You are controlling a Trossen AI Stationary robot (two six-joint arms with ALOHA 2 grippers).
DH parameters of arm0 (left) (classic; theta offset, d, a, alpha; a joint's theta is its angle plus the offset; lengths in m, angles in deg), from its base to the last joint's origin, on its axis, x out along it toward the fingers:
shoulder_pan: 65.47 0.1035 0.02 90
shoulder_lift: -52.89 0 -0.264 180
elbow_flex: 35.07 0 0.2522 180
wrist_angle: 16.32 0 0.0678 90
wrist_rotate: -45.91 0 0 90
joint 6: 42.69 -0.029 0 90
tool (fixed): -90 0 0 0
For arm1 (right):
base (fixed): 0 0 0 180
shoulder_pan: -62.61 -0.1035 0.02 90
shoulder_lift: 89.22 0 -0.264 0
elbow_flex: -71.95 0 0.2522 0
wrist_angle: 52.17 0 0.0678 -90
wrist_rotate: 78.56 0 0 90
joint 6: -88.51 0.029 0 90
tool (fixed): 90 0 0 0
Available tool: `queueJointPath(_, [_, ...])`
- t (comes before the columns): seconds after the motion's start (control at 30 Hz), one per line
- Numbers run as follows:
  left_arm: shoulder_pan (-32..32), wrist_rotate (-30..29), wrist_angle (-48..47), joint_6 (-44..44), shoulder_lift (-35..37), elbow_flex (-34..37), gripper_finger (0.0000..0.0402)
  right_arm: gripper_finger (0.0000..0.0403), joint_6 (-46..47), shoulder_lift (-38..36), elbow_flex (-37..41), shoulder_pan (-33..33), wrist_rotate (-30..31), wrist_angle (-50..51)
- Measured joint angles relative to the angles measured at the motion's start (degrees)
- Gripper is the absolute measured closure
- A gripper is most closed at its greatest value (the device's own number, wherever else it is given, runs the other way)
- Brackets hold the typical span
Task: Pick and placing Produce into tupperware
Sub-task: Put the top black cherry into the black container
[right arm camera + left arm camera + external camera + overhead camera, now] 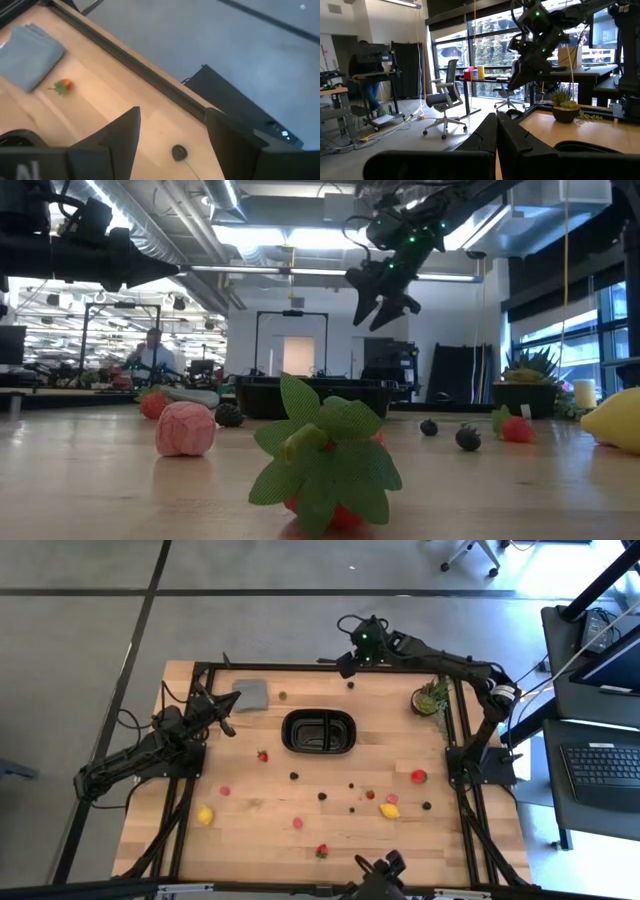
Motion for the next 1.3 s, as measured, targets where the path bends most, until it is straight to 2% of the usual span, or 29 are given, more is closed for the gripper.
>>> queueJointPath(0.3, [0.0,0.0,0.0,0.0,0.0,0.0,0.0401,0.0179,2.4,1.8,0.0,2.7,-11.4,2.0])
queueJointPath(0.47, [0.0,0.0,0.0,0.0,0.0,0.0,0.0401,0.0179,2.4,4.7,0.0,2.8,-12.4,4.7])
queueJointPath(0.7, [0.0,0.0,0.0,0.0,0.0,0.0,0.0401,0.0179,-3.5,11.6,-5.4,2.8,-12.4,12.6])
queueJointPath(1.13, [0.0,0.0,0.0,0.0,0.0,0.0,0.0401,0.0179,-13.7,22.6,-21.5,2.8,-6.6,27.3])
queueJointPath(1.3, [0.0,0.0,0.0,0.0,0.0,0.0,0.0401,0.0179,-12.0,23.9,-23.6,2.8,-5.3,29.1])
